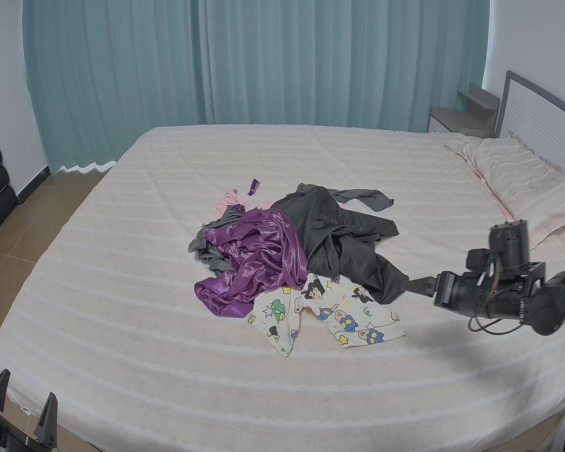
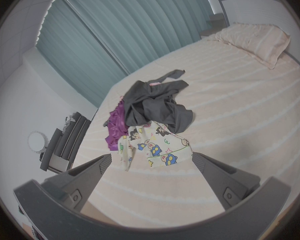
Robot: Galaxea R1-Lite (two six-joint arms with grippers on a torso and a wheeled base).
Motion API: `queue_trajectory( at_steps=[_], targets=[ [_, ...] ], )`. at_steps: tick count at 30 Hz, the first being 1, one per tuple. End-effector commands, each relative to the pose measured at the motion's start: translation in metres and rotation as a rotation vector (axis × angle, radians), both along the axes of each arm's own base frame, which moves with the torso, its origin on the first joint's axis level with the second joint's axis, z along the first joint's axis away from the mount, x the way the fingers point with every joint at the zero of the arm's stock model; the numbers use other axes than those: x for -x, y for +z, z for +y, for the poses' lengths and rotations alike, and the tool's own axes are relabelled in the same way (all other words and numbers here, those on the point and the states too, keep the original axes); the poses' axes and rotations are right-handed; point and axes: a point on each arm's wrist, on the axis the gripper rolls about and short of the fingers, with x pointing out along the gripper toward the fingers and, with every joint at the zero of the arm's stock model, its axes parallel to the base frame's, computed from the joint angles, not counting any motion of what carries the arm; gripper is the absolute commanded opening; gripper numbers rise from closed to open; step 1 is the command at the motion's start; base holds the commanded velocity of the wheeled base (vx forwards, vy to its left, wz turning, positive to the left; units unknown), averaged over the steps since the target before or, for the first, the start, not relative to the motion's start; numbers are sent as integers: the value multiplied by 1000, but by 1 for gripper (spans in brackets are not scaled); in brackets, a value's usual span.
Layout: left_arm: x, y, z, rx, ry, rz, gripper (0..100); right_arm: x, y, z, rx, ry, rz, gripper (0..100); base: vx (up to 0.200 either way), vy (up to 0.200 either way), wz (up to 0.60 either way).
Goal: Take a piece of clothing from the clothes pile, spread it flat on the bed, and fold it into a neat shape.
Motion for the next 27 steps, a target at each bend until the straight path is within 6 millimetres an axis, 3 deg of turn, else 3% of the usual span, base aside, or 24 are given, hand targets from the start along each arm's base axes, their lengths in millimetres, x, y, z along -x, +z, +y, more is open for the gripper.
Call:
queue_trajectory(
  at_steps=[1,11,20,25,27],
  targets=[
    [0,-5,0,1,0,0,100,-70,-122,50,64,-34,160,100,0,0,0],
    [0,-5,0,0,0,0,100,-87,-129,43,131,-17,112,100,0,0,0],
    [0,-5,0,0,0,0,100,-90,-134,37,154,-15,114,100,0,0,0],
    [0,-5,0,0,0,0,100,-89,-145,27,210,-11,129,100,0,0,0],
    [0,-5,0,0,0,0,100,-89,-160,23,280,-18,140,100,0,0,0]
  ],
)
